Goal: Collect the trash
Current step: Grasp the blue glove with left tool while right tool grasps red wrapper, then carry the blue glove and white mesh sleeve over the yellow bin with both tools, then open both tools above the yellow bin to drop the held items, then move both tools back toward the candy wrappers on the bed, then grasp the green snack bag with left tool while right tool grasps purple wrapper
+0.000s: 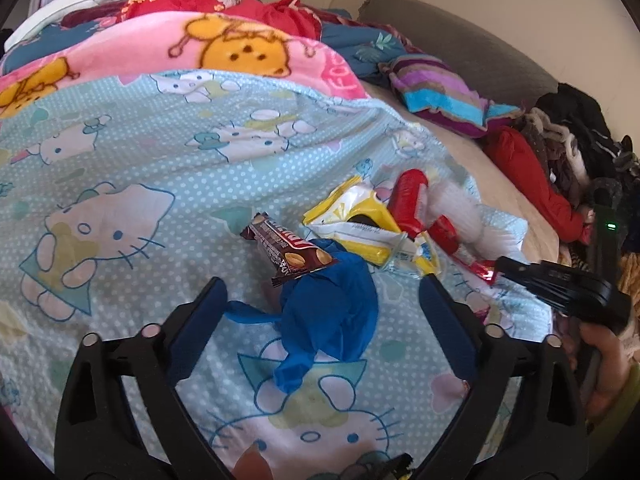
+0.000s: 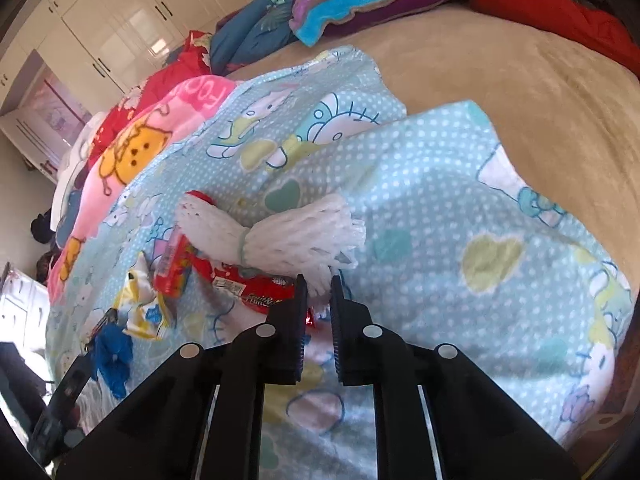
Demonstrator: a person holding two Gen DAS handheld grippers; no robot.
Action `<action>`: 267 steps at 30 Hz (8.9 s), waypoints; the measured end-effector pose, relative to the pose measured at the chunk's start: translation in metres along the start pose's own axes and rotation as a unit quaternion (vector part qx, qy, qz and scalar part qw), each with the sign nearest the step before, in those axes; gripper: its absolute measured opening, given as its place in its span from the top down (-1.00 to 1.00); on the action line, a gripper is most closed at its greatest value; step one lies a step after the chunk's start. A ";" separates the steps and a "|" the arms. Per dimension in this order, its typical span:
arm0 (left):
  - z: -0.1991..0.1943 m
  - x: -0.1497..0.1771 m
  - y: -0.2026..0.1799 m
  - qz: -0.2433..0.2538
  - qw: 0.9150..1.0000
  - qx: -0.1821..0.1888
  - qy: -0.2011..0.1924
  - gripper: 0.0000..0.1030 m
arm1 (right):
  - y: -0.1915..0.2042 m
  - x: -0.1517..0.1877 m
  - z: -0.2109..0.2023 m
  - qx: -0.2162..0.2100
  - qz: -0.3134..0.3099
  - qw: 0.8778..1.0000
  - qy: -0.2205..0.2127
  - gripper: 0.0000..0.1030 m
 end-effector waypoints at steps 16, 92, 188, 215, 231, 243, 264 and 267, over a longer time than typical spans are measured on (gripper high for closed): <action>-0.021 0.015 -0.020 0.031 0.998 0.038 0.024 0.48 | 0.046 0.040 -0.065 0.009 -0.056 0.998 -0.032 0.80; -0.174 0.070 -0.178 0.194 0.956 0.216 -0.033 0.67 | 0.014 0.134 -0.268 0.059 -0.037 0.984 -0.163 0.82; -0.196 0.073 -0.194 0.179 0.959 0.200 -0.094 -0.78 | 0.010 0.176 -0.309 0.097 -0.043 0.975 -0.196 -0.45; -0.179 0.019 -0.108 0.105 0.978 0.122 -0.134 -0.78 | 0.106 0.153 -0.239 0.052 -0.132 0.977 -0.160 -0.45; -0.165 -0.012 -0.041 0.060 0.985 0.078 -0.144 -0.78 | 0.135 0.132 -0.182 0.028 -0.150 0.981 -0.120 -0.45; -0.148 -0.014 0.012 0.043 0.989 0.044 -0.131 -0.78 | 0.149 0.115 -0.130 0.015 -0.148 0.986 -0.081 -0.43; -0.080 0.047 0.043 0.045 0.993 0.107 0.012 -0.18 | 0.125 0.105 -0.023 0.032 -0.104 0.993 0.038 0.26; -0.074 0.055 0.039 0.047 0.992 0.115 0.031 -0.13 | 0.120 0.106 -0.012 0.036 -0.100 0.993 0.052 0.26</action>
Point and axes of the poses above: each gripper's, at about its wrist camera, not at the fingertips, and z roughly the way its jaws point, y to its left, x to its underside, the point moved 4 cm from there along z, roughly the way its jaws point, and after that the axes turned 13 degrees about -x, right-handed, at the moved point
